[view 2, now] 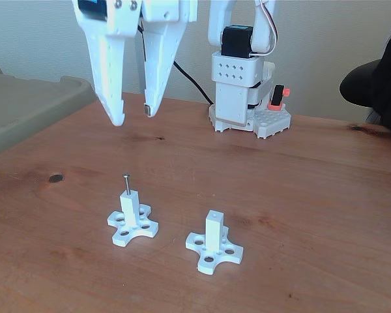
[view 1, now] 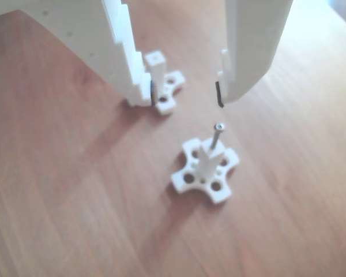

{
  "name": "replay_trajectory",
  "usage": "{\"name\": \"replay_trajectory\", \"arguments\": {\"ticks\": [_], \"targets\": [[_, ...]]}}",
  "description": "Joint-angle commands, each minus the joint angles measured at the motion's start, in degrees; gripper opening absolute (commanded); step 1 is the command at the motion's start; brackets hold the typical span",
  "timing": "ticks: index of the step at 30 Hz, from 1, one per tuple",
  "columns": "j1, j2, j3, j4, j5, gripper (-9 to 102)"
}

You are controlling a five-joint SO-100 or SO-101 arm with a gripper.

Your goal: Grab the screw and set it in the hole.

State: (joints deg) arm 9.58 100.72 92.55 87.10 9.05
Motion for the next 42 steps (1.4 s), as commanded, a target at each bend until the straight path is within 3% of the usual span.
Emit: {"name": "replay_trajectory", "arguments": {"ticks": [1, 22, 42], "targets": [[0.5, 0.4, -4.8, -1.1, 0.5, 14], [-1.7, -4.9, -4.9, -5.3, 0.2, 14], [-1.6, -12.3, -11.7, -2.7, 0.4, 14]]}}
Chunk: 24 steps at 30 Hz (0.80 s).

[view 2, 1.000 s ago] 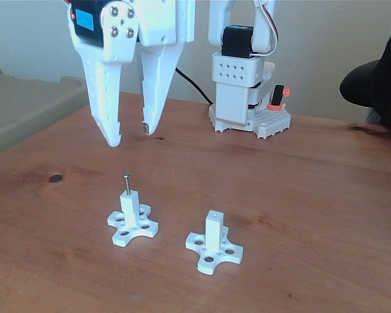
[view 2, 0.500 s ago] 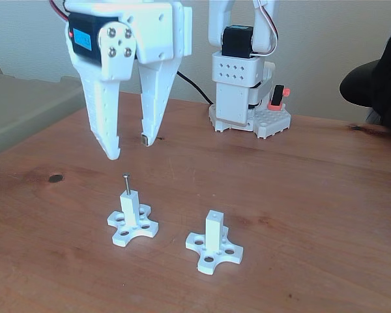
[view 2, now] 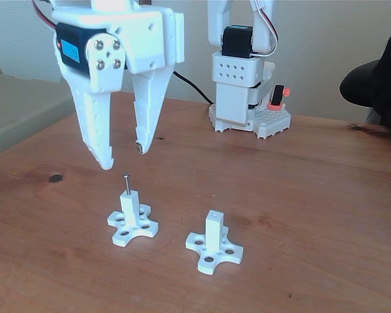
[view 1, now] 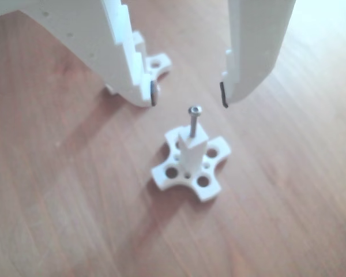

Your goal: Grab the screw and set it in the hole.

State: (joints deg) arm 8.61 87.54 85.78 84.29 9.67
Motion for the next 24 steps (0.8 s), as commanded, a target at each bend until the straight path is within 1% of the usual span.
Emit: {"name": "replay_trajectory", "arguments": {"ticks": [1, 24], "targets": [[-0.6, 0.4, -5.3, 0.3, -0.2, 14], [-0.9, -5.2, -9.1, 1.7, 0.7, 11]]}}
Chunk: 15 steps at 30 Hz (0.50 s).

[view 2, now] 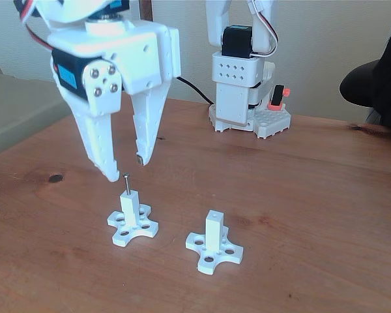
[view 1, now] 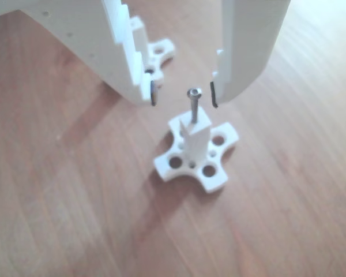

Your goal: Grab the screw and set it in the hole.

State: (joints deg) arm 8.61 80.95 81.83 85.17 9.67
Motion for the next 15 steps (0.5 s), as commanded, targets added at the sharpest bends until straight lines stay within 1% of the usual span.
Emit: {"name": "replay_trajectory", "arguments": {"ticks": [1, 15], "targets": [[-1.0, 1.1, -5.2, 0.8, 0.7, 11], [-1.1, -0.5, -5.9, 0.4, 0.9, 11]]}}
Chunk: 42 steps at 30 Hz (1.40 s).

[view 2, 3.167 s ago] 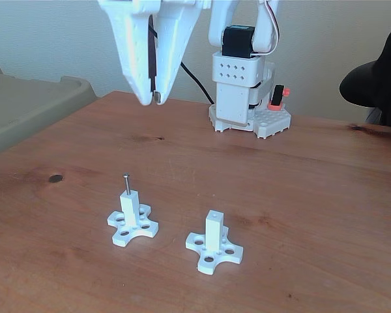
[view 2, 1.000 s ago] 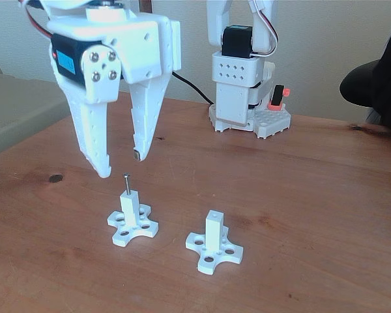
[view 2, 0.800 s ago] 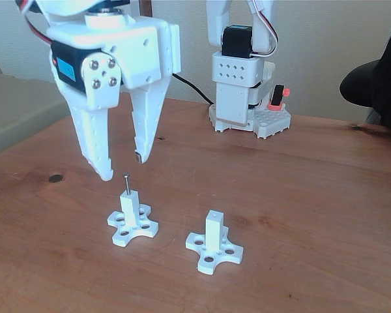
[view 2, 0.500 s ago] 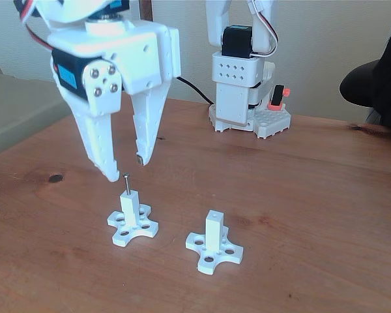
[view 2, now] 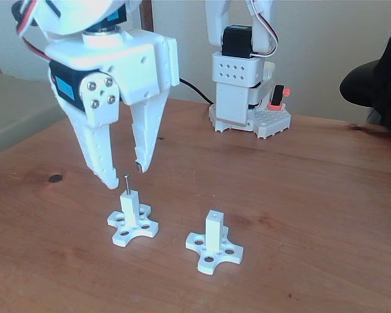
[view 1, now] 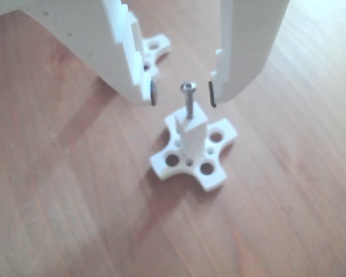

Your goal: Grab the screw and set it in the hole.

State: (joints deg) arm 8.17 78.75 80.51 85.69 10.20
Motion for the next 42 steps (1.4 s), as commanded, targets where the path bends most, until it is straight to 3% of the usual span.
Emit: {"name": "replay_trajectory", "arguments": {"ticks": [1, 42], "targets": [[-0.6, 1.6, -4.7, -0.1, 0.4, 11], [-0.2, -1.6, -5.9, -1.2, 0.4, 9]]}}
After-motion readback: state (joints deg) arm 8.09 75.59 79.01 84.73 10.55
